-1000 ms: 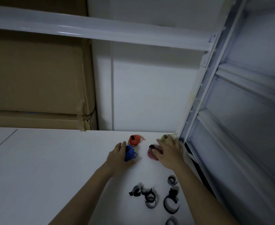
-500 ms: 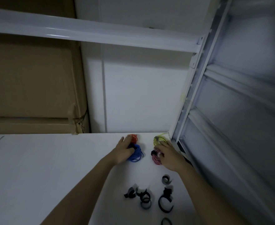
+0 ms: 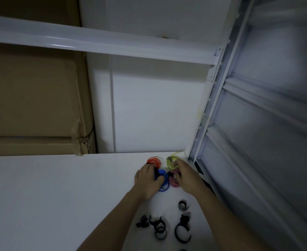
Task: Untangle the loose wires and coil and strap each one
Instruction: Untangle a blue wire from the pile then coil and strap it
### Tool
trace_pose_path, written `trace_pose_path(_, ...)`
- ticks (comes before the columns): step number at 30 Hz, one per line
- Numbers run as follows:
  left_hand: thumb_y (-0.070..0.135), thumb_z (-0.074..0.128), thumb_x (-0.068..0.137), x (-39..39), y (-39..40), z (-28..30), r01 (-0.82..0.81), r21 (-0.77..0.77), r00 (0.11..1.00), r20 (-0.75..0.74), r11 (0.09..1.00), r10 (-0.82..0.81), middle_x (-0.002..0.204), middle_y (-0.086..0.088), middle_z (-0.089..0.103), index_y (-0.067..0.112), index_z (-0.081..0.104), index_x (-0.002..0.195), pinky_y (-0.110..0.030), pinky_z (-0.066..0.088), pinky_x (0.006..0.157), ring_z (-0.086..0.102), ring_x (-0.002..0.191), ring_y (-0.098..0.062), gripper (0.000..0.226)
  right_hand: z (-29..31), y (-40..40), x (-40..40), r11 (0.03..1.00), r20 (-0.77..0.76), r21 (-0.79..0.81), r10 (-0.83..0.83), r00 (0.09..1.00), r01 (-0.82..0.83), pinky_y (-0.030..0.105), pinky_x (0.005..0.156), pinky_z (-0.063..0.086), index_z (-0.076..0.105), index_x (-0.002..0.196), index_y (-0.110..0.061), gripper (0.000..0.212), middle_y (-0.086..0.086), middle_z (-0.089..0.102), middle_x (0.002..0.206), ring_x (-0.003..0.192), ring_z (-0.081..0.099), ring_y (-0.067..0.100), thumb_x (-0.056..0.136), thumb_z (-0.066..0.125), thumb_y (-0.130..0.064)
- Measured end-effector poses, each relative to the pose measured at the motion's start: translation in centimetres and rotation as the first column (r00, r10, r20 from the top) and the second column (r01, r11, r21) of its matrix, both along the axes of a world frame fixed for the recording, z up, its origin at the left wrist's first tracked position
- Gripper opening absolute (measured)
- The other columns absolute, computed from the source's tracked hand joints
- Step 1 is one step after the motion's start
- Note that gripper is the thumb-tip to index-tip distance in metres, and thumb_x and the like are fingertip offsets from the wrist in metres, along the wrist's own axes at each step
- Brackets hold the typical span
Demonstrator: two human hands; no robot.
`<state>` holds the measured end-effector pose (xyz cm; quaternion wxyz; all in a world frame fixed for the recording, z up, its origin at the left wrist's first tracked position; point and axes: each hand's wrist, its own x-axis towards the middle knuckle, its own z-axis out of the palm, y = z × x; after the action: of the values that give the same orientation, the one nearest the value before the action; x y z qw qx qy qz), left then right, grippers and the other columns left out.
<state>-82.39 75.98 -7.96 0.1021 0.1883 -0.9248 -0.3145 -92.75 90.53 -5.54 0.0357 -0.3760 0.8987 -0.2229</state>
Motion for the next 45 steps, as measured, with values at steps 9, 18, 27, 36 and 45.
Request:
trace_pose_path(9, 0.051, 0.056, 0.090, 2.1, -1.1, 1.6, -0.004, -0.079, 1.000, 0.020, 0.997, 0.005, 0.136, -0.001, 0.050, 0.020, 0.047, 0.134, -0.032, 0.035, 0.100, 0.048, 0.123, -0.020, 0.055, 1.3, 1.0, 2.3, 0.983, 0.042, -0.186, 0.016, 0.999, -0.008, 0.031, 0.106, 0.037, 0.050, 0.135, -0.010, 0.045, 0.006, 0.048, 0.140, 0.127, 0.045, 0.022, 0.091, 0.051, -0.003)
trace_pose_path(18, 0.033, 0.042, 0.098, 13.2, -5.3, 5.9, -0.275, -0.681, 0.940, -0.041, 0.678, 0.340, 0.126, -0.006, 0.053, 0.014, 0.043, 0.130, -0.035, 0.039, 0.088, 0.050, 0.113, -0.026, 0.037, 3.1, -1.4, 7.8, 0.988, -0.235, -0.152, -0.016, 0.972, -0.021, 0.036, 0.096, 0.040, 0.060, 0.121, -0.009, 0.030, 0.008, 0.055, 0.124, 0.115, 0.046, 0.027, 0.093, 0.050, -0.014)
trace_pose_path(27, 0.035, 0.043, 0.098, 35.2, -13.6, 10.6, -0.548, -0.696, 0.655, -0.011, 0.464, 0.756, 0.120, -0.006, 0.054, 0.014, 0.044, 0.124, -0.033, 0.041, 0.083, 0.053, 0.108, -0.025, 0.033, 7.3, -17.6, 23.0, 0.859, -0.305, -0.090, 0.458, 0.835, -0.504, 0.033, 0.099, 0.037, 0.055, 0.129, -0.019, 0.034, 0.000, 0.047, 0.132, 0.125, 0.038, 0.021, 0.096, 0.047, -0.022)
trace_pose_path(36, 0.032, 0.048, 0.094, 59.0, -19.0, 14.0, -0.754, -0.622, 0.335, -0.088, 0.211, 0.938, 0.131, -0.011, 0.050, 0.014, 0.041, 0.131, -0.039, 0.041, 0.091, 0.050, 0.119, -0.033, 0.042, 11.7, -31.6, 46.4, 0.601, -0.361, -0.090, 0.723, 0.589, -0.794, 0.035, 0.099, 0.037, 0.051, 0.131, -0.021, 0.035, 0.001, 0.042, 0.139, 0.127, 0.036, 0.023, 0.097, 0.048, -0.030)
trace_pose_path(45, 0.037, 0.047, 0.097, 78.4, -28.4, 13.3, -0.782, -0.596, 0.261, -0.049, 0.182, 0.964, 0.131, -0.010, 0.050, 0.016, 0.040, 0.132, -0.039, 0.046, 0.088, 0.051, 0.114, -0.029, 0.041, 12.3, -44.3, 66.6, 0.545, -0.382, 0.009, 0.777, 0.500, -0.839, 0.037, 0.099, 0.038, 0.050, 0.133, -0.021, 0.041, 0.003, 0.041, 0.141, 0.128, 0.037, 0.025, 0.093, 0.052, -0.029)
